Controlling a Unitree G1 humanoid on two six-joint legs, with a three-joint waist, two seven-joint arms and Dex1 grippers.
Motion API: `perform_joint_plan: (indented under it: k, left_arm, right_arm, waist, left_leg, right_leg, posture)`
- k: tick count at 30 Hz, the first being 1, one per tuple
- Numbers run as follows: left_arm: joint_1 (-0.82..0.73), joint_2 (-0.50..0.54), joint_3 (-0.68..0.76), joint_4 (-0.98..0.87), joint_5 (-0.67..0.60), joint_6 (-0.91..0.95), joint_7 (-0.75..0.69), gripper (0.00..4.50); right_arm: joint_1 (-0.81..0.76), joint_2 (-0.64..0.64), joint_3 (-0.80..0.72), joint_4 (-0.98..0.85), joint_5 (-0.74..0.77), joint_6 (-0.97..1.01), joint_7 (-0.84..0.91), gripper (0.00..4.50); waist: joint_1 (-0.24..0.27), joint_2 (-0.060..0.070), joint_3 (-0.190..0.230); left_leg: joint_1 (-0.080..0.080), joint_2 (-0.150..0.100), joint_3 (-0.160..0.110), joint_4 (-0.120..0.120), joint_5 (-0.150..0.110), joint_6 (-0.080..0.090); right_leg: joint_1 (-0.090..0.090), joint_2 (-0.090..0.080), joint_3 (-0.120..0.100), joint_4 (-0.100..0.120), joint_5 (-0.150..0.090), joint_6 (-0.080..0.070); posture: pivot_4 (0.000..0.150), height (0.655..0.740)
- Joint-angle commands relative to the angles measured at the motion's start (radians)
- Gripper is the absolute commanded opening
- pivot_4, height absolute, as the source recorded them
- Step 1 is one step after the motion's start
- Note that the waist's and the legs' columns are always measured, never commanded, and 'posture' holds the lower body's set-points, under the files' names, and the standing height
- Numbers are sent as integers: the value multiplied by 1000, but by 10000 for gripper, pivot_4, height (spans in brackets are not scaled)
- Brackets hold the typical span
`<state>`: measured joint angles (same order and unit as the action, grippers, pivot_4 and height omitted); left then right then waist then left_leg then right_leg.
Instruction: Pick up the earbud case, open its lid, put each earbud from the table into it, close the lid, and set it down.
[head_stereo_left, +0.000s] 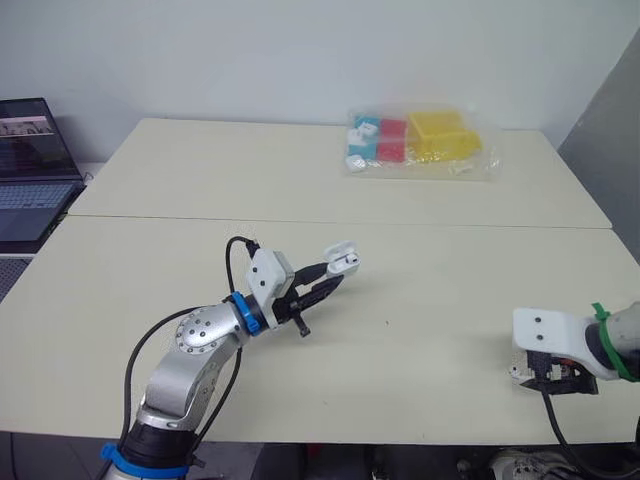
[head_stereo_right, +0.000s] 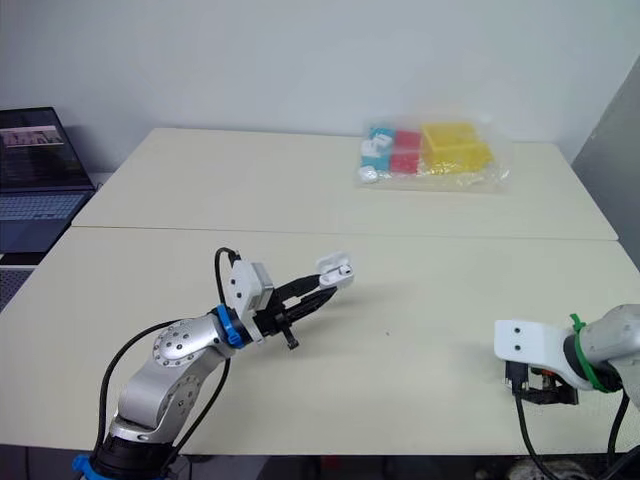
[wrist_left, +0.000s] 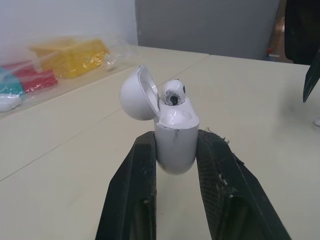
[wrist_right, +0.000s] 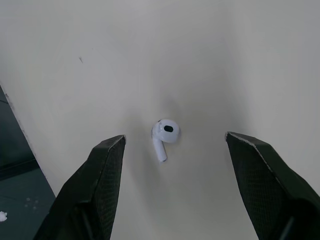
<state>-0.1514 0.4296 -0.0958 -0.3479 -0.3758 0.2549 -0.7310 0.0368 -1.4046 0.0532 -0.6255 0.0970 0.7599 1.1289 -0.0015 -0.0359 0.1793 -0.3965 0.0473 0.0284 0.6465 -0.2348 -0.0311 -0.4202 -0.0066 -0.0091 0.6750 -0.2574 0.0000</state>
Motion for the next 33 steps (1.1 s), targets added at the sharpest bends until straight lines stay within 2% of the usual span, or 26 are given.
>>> perform_joint_plan:
  k: [1,8,19,22,28,29,33]
  left_arm:
    - [12,-1,4,-49,-3,-10,6,7764]
    - [22,-1,3,-62,-1,-4,17,7764]
    - [40,7,4,-84,-5,6,26,7764]
    - [38,7,5,-84,-5,6,27,7764]
    - [36,8,5,-79,-5,4,25,7764]
    - [36,9,5,-78,-5,4,24,7764]
    - [30,8,4,-68,-2,1,22,7764]
  right_arm:
    - [-76,20,96,31,-57,-5,-7,33061]
    - [-148,51,177,70,-72,12,14,33061]
    - [-127,53,182,85,-60,17,33,33061]
    - [-127,66,184,95,-56,22,28,26918]
    - [-116,70,182,97,-59,24,25,5469]
    - [-113,71,181,97,-60,23,23,4083]
    - [-115,74,168,96,-54,19,22,4089]
  waist:
    - [-1,0,0]
    - [0,0,0]
    - [0,0,0]
    - [0,0,0]
    - [0,0,0]
    - [0,0,0]
    - [0,0,0]
  left_leg:
    - [0,0,0,0,0,0]
    - [0,0,0,0,0,0]
    - [1,0,0,0,0,0]
    - [1,0,0,0,0,0]
    - [1,0,0,1,0,0]
    - [1,0,0,1,0,0]
    - [1,0,0,1,0,0]
  right_leg:
    - [0,0,0,0,0,0]
    - [0,0,-1,0,0,0]
    - [0,0,0,1,0,0]
    - [0,0,0,1,0,0]
    - [0,0,0,1,0,0]
    - [0,0,0,1,0,0]
    - [1,0,0,1,0,0]
  posture:
    - [1500,7400]
    - [1500,7400]
    - [1500,7400]
    - [1500,7400]
    - [1500,7400]
    - [1500,7400]
    - [1500,7400]
